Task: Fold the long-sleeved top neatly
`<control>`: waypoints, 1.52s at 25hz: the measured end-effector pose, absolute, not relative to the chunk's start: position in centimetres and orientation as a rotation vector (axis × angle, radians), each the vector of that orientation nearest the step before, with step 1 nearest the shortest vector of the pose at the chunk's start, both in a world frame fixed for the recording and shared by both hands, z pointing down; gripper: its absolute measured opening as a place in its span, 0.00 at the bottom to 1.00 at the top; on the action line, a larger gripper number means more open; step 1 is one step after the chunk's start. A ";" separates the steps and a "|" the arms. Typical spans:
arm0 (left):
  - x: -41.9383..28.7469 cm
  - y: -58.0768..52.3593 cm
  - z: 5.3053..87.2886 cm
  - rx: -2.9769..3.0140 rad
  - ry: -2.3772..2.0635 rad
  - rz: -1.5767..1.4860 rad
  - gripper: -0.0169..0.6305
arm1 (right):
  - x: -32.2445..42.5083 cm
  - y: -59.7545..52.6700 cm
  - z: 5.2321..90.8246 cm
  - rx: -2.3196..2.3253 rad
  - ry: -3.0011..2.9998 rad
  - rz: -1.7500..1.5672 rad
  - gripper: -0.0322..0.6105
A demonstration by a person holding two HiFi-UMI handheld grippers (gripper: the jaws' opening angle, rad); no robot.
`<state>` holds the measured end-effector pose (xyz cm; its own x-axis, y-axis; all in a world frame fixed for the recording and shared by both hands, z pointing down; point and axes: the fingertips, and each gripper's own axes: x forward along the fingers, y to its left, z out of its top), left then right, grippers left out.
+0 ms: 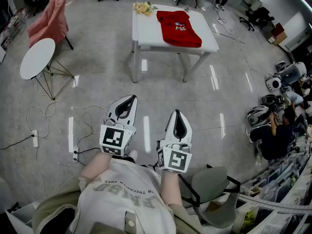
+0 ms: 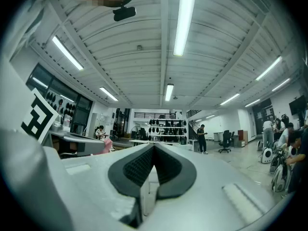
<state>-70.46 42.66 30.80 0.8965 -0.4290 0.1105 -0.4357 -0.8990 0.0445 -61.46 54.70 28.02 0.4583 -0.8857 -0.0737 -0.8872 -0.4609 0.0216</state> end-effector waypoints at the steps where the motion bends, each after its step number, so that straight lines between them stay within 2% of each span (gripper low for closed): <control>1: -70.3 42.7 30.8 2.994 -0.682 0.151 0.04 | -61.4 54.7 27.9 -2.667 1.629 0.124 0.05; 17: -66.8 42.2 30.3 3.001 -0.674 0.159 0.04 | -57.9 53.7 28.2 -2.663 1.660 0.120 0.05; 22: -64.9 40.4 29.8 3.001 -0.679 0.147 0.04 | -56.2 52.0 27.8 -2.497 1.677 0.072 0.05; 23: -64.3 40.0 29.8 3.007 -0.668 0.148 0.05 | -55.9 51.4 27.9 -2.451 1.696 0.045 0.20; 24: -63.8 39.6 29.8 3.014 -0.641 0.152 0.05 | -55.5 50.8 27.9 -2.420 1.711 0.025 0.40; 25: -63.1 39.2 29.9 3.015 -0.600 0.155 0.13 | -55.0 50.2 28.0 -2.406 1.720 0.019 0.52; 26: -62.4 38.8 30.0 3.007 -0.552 0.153 0.27 | -54.4 49.5 28.1 -2.405 1.725 0.021 0.60; 28: -61.0 37.6 30.2 2.981 -0.474 0.129 0.53 | -53.1 48.2 28.2 -2.420 1.731 0.030 0.68; 29: -60.3 36.8 30.2 2.972 -0.452 0.119 0.59 | -52.4 47.4 28.3 -2.429 1.731 0.030 0.72; 31: -58.5 34.9 30.4 2.969 -0.426 0.123 0.64 | -50.8 45.7 28.4 -2.447 1.725 0.029 0.72; 38: -51.2 26.8 30.9 2.978 -0.356 0.163 0.66 | -44.6 38.6 28.8 -2.512 1.688 0.012 0.72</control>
<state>-51.18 26.83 30.95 0.9662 -0.2263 0.1237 -0.2413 -0.9625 0.1240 -44.58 38.60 28.83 0.3798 -0.9224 -0.0704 -0.9233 -0.3732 -0.0910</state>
